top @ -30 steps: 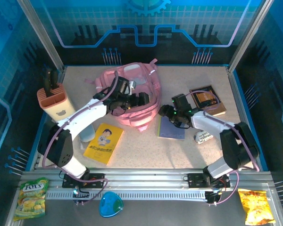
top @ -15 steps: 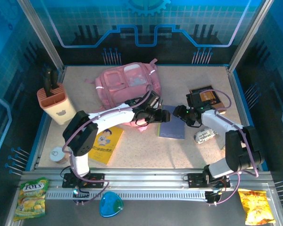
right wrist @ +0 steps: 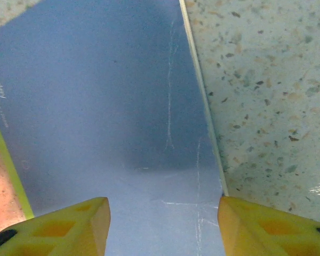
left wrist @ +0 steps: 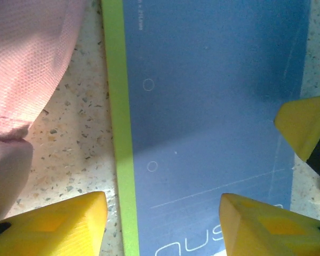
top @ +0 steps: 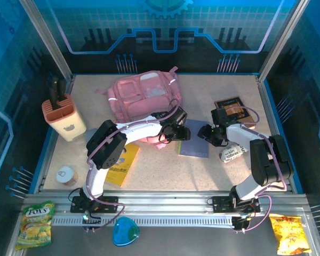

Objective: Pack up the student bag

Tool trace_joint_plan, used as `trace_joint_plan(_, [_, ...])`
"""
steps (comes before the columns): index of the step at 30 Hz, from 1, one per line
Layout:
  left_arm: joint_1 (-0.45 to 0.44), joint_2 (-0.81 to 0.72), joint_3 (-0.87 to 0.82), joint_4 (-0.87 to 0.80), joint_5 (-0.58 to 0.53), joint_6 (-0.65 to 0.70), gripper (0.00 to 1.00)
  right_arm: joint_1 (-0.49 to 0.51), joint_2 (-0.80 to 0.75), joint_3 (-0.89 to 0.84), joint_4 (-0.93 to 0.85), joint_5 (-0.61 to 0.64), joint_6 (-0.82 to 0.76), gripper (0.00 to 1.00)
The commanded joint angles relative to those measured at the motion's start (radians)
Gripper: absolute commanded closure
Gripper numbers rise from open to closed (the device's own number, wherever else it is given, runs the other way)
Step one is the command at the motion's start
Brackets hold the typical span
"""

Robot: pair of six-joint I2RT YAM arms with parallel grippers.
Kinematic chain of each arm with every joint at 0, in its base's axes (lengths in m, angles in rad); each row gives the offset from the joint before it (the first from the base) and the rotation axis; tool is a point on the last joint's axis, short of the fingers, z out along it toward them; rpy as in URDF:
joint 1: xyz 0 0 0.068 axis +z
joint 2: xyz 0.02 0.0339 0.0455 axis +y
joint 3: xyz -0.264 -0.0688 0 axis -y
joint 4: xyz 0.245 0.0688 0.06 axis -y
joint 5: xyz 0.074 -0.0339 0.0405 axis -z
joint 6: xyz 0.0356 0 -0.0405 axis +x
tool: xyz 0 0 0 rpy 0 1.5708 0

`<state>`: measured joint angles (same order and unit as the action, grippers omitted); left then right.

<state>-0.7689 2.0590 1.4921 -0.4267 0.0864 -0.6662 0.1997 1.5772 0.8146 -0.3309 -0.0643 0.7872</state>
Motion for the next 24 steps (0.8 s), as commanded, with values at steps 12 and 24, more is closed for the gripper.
trace_joint_plan(12, [0.001,0.096,0.089,-0.063,0.042,0.016,0.41,-0.027,0.027,-0.026,0.002,-0.056,0.013,0.42])
trace_joint_plan(24, [0.017,0.119,0.106,-0.051,0.135,-0.02,0.41,-0.029,0.033,-0.025,0.007,-0.075,0.029,0.42])
